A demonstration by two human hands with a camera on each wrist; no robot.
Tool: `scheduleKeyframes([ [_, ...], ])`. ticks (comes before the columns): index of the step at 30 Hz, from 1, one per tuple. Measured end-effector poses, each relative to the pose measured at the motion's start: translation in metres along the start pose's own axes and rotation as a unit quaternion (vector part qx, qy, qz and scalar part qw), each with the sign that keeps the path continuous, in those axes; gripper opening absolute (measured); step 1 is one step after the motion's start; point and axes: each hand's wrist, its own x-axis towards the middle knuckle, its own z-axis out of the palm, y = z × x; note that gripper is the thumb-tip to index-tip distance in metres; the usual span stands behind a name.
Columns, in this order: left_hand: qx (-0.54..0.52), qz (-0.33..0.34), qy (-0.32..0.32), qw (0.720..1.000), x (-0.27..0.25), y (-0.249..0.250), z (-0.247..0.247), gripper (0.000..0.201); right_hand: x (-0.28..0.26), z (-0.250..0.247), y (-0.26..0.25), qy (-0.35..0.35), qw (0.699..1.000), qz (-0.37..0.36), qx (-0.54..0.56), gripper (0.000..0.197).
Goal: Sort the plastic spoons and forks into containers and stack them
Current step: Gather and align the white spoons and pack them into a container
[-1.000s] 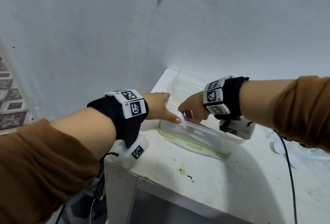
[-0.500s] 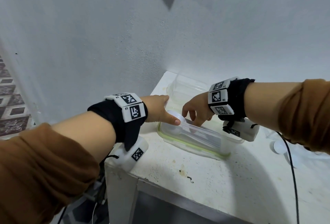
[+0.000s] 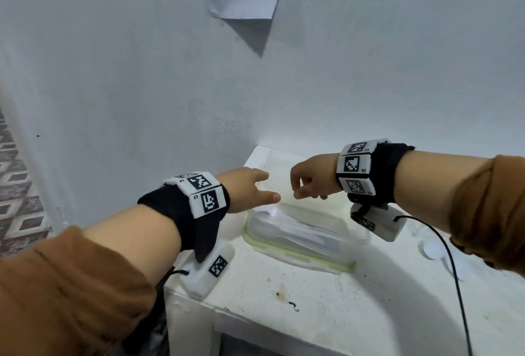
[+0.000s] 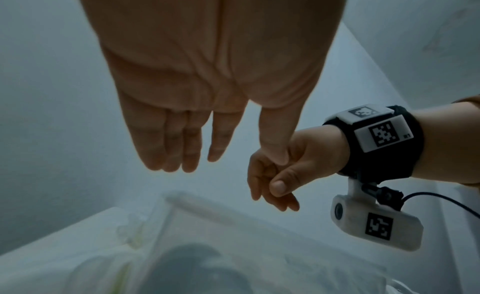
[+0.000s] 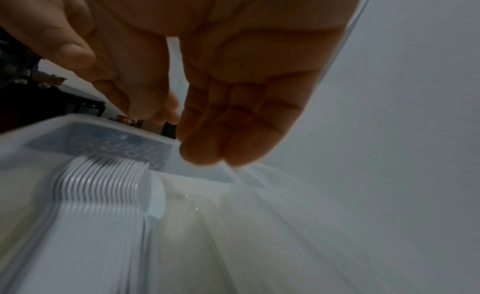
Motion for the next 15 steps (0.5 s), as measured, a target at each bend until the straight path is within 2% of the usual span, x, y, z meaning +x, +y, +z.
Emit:
scheduleKeyframes([
  [2,-0.009,0.024,0.007,1.000,-0.004,0.011,-0.005,0.059,-0.009,-0.003,0.009,0.015,1.000,0.004,-0.005,0.015],
  [9,-0.024,0.096,-0.002,0.995,-0.002,0.071,0.000,0.041,-0.046,0.001,0.066,0.014,0.997,0.076,-0.022,0.032],
  [15,-0.002,0.140,-0.031,0.990,0.014,0.139,0.021,0.031,-0.088,0.030,0.129,-0.012,0.989,0.149,0.009,0.025],
])
